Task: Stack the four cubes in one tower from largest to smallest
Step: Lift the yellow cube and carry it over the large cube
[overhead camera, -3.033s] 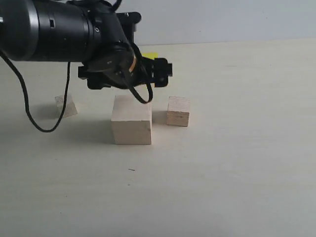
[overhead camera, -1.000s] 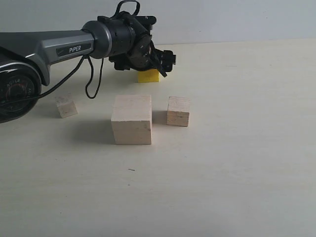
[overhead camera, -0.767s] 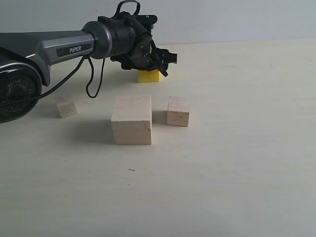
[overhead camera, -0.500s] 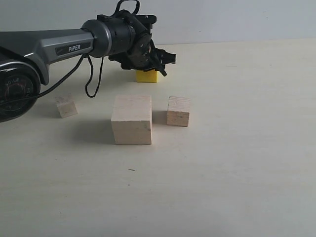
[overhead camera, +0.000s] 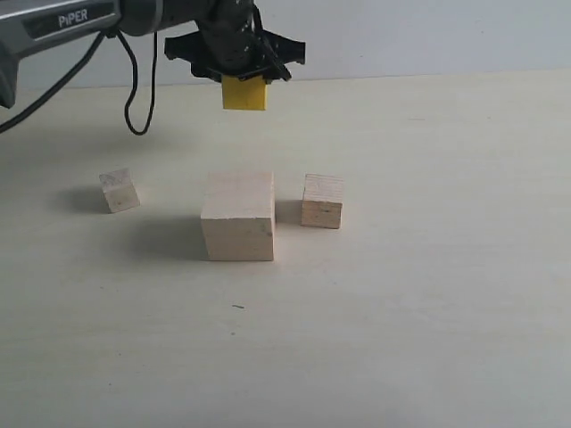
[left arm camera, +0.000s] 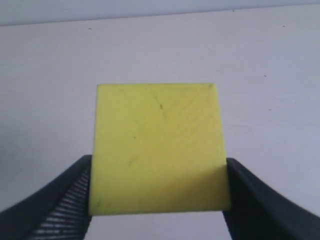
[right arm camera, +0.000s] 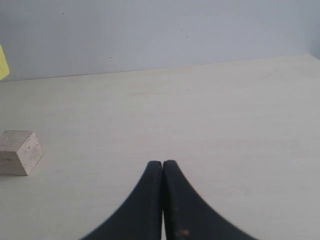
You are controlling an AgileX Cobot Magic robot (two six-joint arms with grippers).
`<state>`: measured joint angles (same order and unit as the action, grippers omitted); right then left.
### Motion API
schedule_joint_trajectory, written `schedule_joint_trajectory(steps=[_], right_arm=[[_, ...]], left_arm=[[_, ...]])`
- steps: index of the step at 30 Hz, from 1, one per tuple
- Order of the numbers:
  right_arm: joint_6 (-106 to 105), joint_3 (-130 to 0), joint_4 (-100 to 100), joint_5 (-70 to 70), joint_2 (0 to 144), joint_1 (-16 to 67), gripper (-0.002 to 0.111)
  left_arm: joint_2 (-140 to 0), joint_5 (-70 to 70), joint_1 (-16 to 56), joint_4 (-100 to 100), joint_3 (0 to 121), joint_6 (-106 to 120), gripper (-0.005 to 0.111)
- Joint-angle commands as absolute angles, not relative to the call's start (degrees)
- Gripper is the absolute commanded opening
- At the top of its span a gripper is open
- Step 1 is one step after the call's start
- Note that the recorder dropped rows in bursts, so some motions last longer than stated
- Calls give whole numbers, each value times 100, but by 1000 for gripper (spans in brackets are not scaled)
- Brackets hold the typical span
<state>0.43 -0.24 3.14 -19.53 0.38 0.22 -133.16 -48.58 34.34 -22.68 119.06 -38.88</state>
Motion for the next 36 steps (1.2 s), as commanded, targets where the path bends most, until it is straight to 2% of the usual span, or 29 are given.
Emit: schedule_joint_trajectory(steps=[1,11,20,27,36], right_arm=[[0,0,294,-1919,0,-18,0],[0,0,294,-1919,0,-18,0],[0,0,280,-1919,0,-18,0],[0,0,280,-1919,0,-18,0],[0,0,280,-1919,0,-18,0]], left_arm=[[-12939,-5321,3426,-2014,11940,-3795,4],[-12427,-5988,3763,-2056,11916,-3792,4],[-11917,-5990,4047,-2410,11285,-4101,4],[-11354,-5876,4069,-2410,10415,-4377,4],[-10443,-4851,4110,-2410,8699,-4899,4]])
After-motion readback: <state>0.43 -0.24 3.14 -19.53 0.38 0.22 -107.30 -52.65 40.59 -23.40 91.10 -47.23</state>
